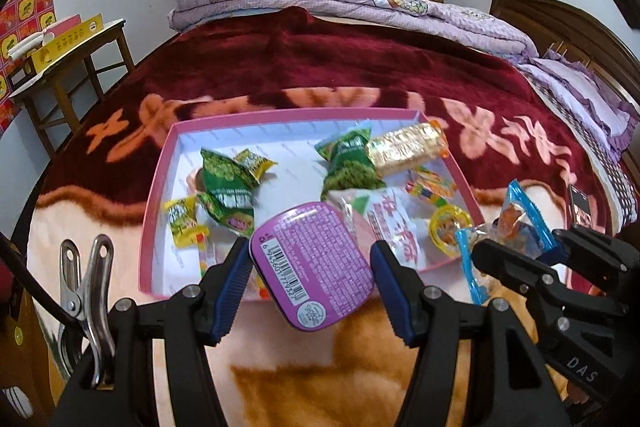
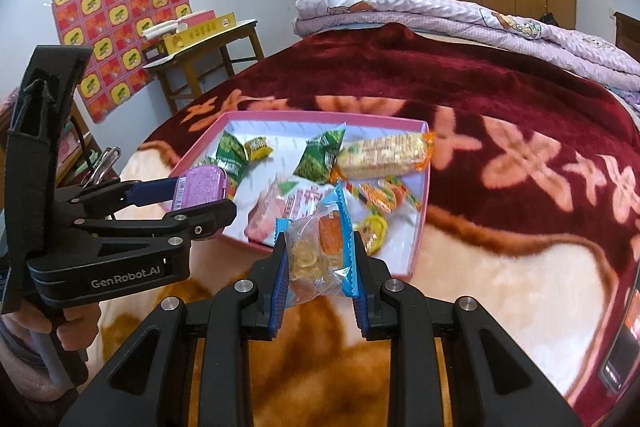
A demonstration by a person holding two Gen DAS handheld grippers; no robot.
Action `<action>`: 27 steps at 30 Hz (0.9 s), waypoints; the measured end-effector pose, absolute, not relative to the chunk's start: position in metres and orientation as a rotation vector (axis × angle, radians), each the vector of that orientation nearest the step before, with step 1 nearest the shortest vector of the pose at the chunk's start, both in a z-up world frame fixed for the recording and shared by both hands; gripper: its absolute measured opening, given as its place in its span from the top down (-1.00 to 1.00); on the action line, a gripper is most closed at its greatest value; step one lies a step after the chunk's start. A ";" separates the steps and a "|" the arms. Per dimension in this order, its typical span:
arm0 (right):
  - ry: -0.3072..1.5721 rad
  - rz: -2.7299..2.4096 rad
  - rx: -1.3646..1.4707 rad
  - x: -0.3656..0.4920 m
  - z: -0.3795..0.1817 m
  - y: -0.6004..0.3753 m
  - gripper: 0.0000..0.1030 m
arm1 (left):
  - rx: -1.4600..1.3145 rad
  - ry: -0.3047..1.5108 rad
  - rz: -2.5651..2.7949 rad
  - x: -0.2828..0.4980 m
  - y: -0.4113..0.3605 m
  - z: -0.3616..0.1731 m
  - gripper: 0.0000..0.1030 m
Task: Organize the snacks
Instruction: 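Carry the purple tin and blue-wrapped candy into the pink box and release both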
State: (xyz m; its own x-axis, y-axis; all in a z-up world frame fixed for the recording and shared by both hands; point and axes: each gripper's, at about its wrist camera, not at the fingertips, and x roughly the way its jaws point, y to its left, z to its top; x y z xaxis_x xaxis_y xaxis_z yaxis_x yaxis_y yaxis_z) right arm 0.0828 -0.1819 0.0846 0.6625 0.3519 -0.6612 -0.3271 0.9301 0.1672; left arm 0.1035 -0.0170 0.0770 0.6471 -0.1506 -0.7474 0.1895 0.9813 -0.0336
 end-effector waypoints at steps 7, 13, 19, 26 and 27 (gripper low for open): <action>0.734 0.387 0.047 0.100 0.088 -0.177 0.46 | 0.080 0.802 -0.187 0.119 -0.021 0.080 -0.24; 0.721 0.381 0.048 0.116 0.086 -0.173 0.46 | 0.072 0.807 -0.183 0.139 -0.022 0.075 -0.24; 0.721 0.369 0.053 0.136 0.082 -0.173 0.46 | 0.064 0.807 -0.170 0.158 -0.020 0.069 -0.24; 0.727 0.367 0.055 0.154 0.075 -0.170 0.46 | 0.068 0.812 -0.152 0.176 -0.018 0.058 -0.24; 0.727 0.365 0.051 0.155 0.074 -0.169 0.46 | 0.071 0.810 -0.150 0.177 -0.018 0.057 -0.24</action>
